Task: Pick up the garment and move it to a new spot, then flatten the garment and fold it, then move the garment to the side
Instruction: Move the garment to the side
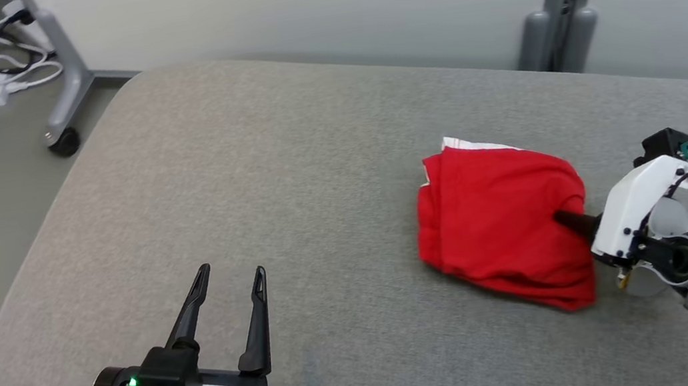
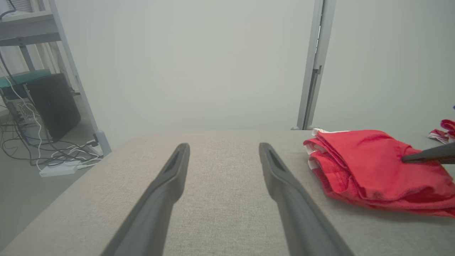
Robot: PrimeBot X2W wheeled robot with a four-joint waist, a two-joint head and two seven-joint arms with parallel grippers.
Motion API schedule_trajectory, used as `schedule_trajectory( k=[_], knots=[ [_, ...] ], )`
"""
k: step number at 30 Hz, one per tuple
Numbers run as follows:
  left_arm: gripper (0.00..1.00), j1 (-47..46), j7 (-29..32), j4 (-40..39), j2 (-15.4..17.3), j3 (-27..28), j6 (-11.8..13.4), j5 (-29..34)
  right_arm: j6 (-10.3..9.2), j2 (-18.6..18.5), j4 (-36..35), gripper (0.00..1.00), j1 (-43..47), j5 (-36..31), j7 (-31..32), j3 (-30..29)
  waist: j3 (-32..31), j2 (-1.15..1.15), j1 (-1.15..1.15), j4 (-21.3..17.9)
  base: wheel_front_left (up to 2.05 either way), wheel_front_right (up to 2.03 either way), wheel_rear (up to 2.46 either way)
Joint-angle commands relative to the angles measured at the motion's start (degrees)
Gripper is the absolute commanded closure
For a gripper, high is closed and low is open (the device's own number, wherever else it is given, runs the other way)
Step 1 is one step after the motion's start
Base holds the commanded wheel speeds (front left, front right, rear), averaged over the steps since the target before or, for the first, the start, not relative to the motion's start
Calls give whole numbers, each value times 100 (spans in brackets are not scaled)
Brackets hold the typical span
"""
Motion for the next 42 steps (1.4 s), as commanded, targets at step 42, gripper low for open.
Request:
schedule_trajectory(
  k=[42],
  knots=[
    [0, -348, -22, -398, 277, 407, -158, 423, -1, -2809, -619, 100, -2597, -1331, 788, 1588, 1182, 0, 0, -1403, 0, 0, 0]
  ],
)
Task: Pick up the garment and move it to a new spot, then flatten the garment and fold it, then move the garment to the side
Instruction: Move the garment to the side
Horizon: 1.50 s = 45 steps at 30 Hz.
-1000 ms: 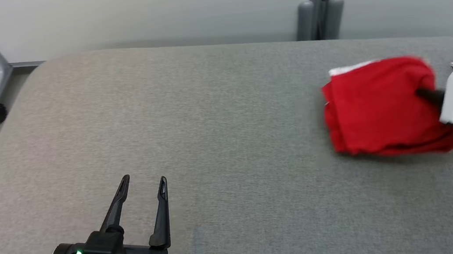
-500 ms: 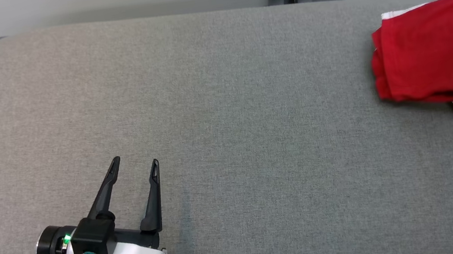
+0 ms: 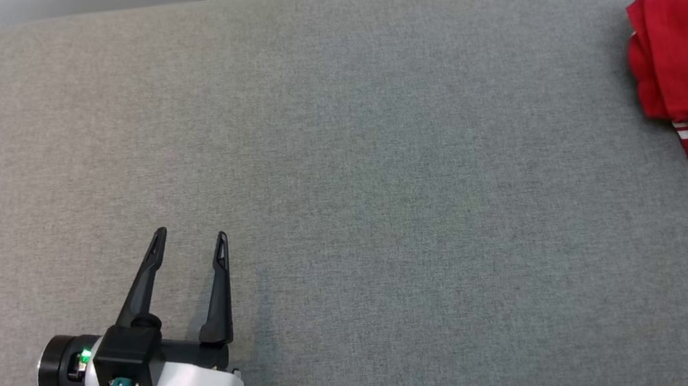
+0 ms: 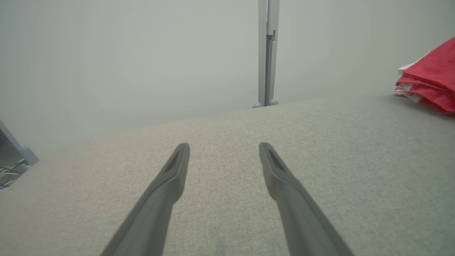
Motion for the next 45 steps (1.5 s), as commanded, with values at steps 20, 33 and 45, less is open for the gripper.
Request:
schedule_trajectory(
  k=[20, 33, 45],
  knots=[
    [0, -174, -24, -122, 115, 23, 4, 71, -2, -238, 724, 100, -790, -734, -18, 761, 443, 0, 0, 69, 0, 0, 0],
    [0, -261, -24, -104, 119, 42, 42, 72, -2, -93, 1138, 0, -944, -1150, -542, 937, 531, 0, 0, 37, 0, 0, 0],
    [0, -146, -24, -25, 85, 134, 76, -35, -2, 301, 1121, 0, -677, -966, -2370, 690, 171, 0, 0, -52, 0, 0, 0]
  ],
)
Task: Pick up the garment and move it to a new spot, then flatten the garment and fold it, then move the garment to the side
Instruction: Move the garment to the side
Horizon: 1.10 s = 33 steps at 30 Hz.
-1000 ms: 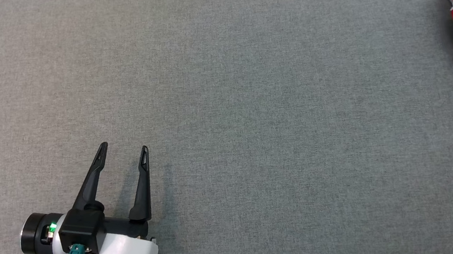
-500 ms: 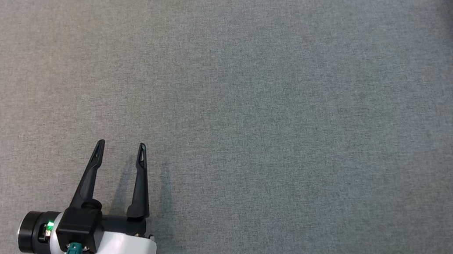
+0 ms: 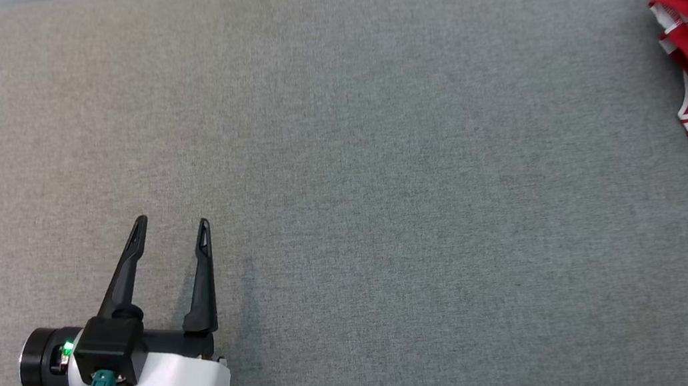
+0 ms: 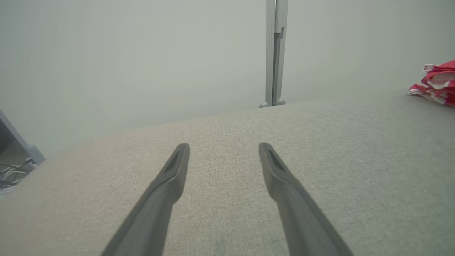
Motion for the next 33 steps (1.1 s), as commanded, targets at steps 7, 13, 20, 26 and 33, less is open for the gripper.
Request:
schedule_trajectory(
  k=[7, 13, 20, 26, 33],
  knots=[
    [0, 220, -24, 12, 17, 131, 74, -65, -2, 284, -38, 0, 702, 294, -1360, -241, -462, 0, 0, -120, 0, 0, 0],
    [0, 412, -24, 20, 48, 288, 119, -111, -2, 425, -317, 0, 1129, 354, -1648, -990, -818, 0, 0, -229, 0, 0, 0],
    [0, 654, -24, 14, 63, 486, 200, -152, -2, 657, -1330, 0, 2489, -713, -1644, -3086, -1238, 0, 0, -351, 0, 0, 0],
    [0, 822, -24, -1, 29, 518, 208, -162, -1, 1260, -2296, 0, 3992, -1948, -1646, -4762, -1554, 0, 0, -362, 0, 0, 0],
    [0, 981, -23, 33, 3, 508, 215, -170, 0, 2091, -3300, 0, 5290, -3037, -1645, -5847, -1817, 0, 0, -367, 0, 0, 0]
  ],
)
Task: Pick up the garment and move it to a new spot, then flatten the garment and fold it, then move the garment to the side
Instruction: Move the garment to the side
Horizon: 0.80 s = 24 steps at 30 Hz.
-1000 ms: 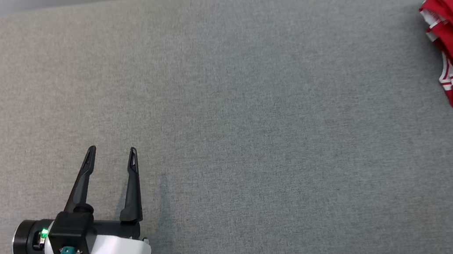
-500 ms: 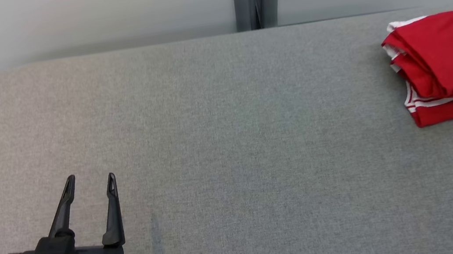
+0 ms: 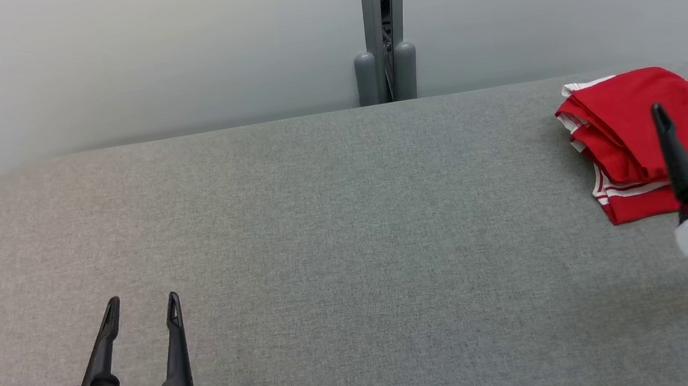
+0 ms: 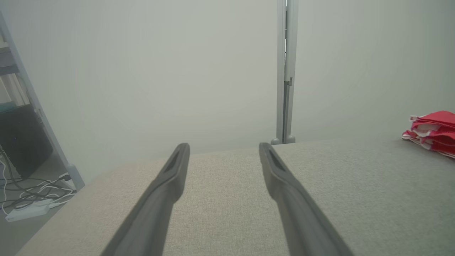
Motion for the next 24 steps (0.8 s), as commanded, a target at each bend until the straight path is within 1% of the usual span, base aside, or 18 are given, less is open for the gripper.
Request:
schedule_trajectory(
  k=[1, 5, 7, 12, 21, 24],
  knots=[
    [0, 97, -22, 30, 10, 37, 17, -30, -1, 191, -229, 0, 351, -245, -27, -146, -106, 0, 0, 1, 0, 0, 0],
    [0, 169, -22, 65, 12, 112, 53, -86, -2, 519, -646, 0, 885, -737, -27, -522, -192, 0, 0, 3, 0, 0, 0],
    [0, 187, -22, 78, 18, 117, 51, -88, -2, 580, -694, 0, 1017, -859, -27, -578, -213, 0, 0, 2, 0, 0, 0],
    [0, 238, -15, 262, 41, 136, 99, -112, -2, 968, -843, 0, 1546, -1342, -28, -925, -311, 0, 0, 4, 0, 0, 0],
    [0, 322, 325, 457, 102, 146, 150, -218, -1, 1559, -1023, 0, 2206, -1743, -16, -1042, -489, 0, 0, -37, 0, 0, 0],
    [0, 389, 342, 457, 101, 164, 175, -248, -1, 1640, -1087, 0, 2299, -1823, 45, -1057, -518, 0, 0, -65, 0, 0, 0]
  ],
)
